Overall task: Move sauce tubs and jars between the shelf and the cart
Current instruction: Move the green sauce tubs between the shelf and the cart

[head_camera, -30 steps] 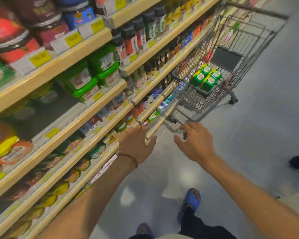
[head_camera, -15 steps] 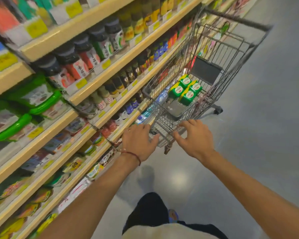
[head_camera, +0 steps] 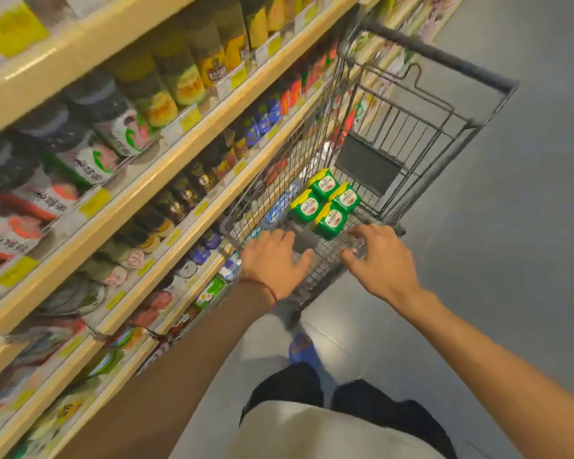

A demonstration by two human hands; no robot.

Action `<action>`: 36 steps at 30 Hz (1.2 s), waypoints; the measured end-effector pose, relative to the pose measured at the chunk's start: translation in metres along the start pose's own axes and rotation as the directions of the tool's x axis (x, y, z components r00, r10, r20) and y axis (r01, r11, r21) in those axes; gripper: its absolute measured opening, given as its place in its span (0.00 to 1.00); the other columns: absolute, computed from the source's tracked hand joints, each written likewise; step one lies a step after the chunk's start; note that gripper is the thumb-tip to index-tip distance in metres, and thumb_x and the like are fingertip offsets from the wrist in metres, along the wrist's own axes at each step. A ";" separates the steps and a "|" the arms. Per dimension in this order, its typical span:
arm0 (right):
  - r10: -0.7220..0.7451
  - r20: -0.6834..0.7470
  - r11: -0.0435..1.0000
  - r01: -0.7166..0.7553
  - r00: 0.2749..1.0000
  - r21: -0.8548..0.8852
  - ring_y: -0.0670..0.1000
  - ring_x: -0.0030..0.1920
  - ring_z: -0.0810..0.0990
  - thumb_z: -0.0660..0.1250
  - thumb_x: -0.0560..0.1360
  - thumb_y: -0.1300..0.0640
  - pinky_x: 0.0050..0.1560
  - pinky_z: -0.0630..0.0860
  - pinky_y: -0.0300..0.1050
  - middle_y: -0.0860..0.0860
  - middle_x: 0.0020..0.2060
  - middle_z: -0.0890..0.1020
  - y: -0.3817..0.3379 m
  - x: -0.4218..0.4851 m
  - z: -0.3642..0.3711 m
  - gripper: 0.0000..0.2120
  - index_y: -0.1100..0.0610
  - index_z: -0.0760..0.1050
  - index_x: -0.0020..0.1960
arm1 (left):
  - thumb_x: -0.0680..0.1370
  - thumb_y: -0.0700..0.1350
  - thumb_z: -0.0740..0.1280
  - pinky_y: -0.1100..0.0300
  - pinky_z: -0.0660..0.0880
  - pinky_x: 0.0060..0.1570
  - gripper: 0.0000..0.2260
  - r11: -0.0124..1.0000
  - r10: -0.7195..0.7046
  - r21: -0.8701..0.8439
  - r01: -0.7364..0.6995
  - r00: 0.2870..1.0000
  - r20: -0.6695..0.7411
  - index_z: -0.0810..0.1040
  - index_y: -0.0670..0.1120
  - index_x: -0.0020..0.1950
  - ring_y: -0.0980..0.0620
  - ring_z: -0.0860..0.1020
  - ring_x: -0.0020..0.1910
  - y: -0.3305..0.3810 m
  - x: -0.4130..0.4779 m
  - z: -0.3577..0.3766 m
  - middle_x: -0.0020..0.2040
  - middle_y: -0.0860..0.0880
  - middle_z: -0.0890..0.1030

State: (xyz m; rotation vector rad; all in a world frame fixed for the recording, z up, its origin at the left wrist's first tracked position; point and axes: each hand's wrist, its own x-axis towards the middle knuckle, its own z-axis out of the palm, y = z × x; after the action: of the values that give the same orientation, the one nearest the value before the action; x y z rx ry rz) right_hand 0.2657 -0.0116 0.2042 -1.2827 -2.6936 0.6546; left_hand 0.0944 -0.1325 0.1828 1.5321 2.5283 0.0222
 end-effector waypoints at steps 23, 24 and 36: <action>-0.178 0.503 0.984 0.169 0.846 0.065 0.61 0.60 0.81 0.70 0.78 0.46 0.51 0.77 0.52 0.56 0.60 0.84 0.160 0.293 -0.009 0.21 0.57 0.80 0.67 | 0.80 0.65 0.57 0.47 0.79 0.49 0.20 0.710 -0.636 -0.187 0.679 0.732 0.244 0.76 0.51 0.49 0.44 0.80 0.46 0.111 0.203 0.019 0.48 0.48 0.81; -0.174 0.512 0.984 0.165 0.841 0.064 0.61 0.58 0.81 0.70 0.78 0.46 0.49 0.76 0.51 0.56 0.58 0.84 0.165 0.299 -0.006 0.21 0.57 0.80 0.66 | 0.80 0.66 0.55 0.46 0.79 0.50 0.21 0.700 -0.643 -0.175 0.693 0.717 0.269 0.76 0.50 0.52 0.44 0.80 0.48 0.114 0.206 0.023 0.50 0.48 0.81; -0.076 0.622 0.994 0.109 0.780 -0.015 0.63 0.60 0.79 0.69 0.79 0.49 0.55 0.75 0.53 0.60 0.57 0.83 0.186 0.341 0.069 0.18 0.60 0.81 0.62 | 0.82 0.65 0.54 0.48 0.76 0.55 0.25 0.583 -0.604 -0.235 0.777 0.609 0.514 0.75 0.49 0.68 0.40 0.78 0.61 0.098 0.248 0.118 0.66 0.44 0.78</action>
State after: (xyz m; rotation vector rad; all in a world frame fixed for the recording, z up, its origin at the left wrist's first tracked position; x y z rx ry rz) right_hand 0.1628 0.3267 0.0296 -1.0651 -3.2764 1.1856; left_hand 0.0882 0.1220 0.0401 0.2322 2.3807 0.1561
